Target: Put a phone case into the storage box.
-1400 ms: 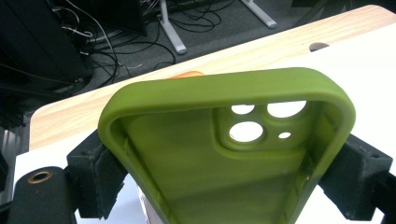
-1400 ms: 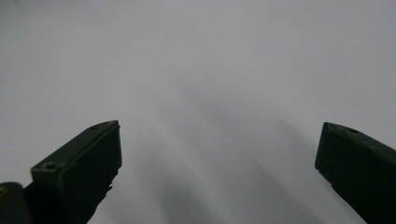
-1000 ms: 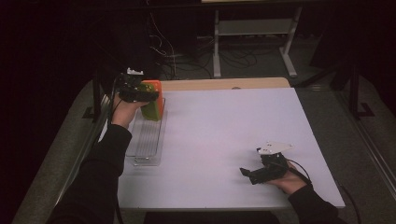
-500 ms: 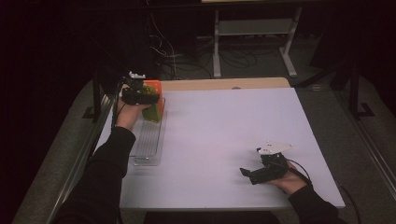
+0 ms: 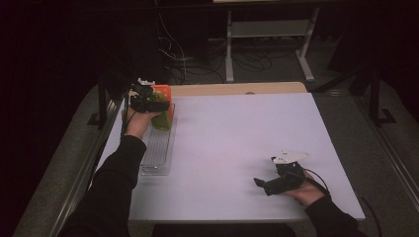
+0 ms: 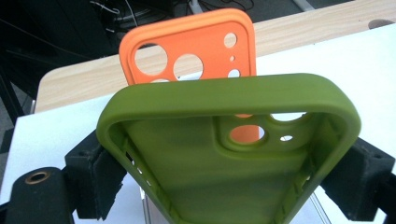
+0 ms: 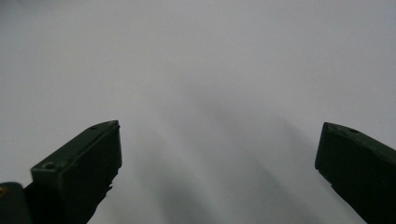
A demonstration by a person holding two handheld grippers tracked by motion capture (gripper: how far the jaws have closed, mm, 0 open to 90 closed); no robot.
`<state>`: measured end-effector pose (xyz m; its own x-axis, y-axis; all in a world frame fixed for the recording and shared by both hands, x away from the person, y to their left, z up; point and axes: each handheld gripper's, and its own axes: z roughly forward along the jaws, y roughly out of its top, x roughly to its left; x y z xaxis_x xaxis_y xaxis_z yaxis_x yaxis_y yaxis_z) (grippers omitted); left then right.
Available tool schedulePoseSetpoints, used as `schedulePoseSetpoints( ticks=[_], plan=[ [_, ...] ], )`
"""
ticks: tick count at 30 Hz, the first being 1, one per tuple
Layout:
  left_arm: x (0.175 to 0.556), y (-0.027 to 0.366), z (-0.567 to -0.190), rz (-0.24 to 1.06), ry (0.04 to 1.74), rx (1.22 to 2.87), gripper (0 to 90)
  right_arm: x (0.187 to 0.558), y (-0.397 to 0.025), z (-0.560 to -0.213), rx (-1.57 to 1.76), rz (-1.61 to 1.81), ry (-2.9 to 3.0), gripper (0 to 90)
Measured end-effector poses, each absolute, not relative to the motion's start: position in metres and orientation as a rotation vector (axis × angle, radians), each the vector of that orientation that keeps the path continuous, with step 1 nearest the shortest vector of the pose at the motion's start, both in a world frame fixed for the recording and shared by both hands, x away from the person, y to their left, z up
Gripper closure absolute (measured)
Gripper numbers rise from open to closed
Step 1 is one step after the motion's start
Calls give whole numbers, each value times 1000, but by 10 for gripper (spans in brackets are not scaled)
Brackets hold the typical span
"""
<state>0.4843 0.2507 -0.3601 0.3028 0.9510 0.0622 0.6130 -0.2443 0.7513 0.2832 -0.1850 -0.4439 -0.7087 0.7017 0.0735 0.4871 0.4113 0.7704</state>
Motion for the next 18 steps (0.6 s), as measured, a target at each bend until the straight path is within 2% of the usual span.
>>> schedulePoseSetpoints(
  ticks=[18],
  plan=[
    [489,247,-367,726,1383,1939,67,283,-185,-444,1044,1184,2411,0]
  ],
)
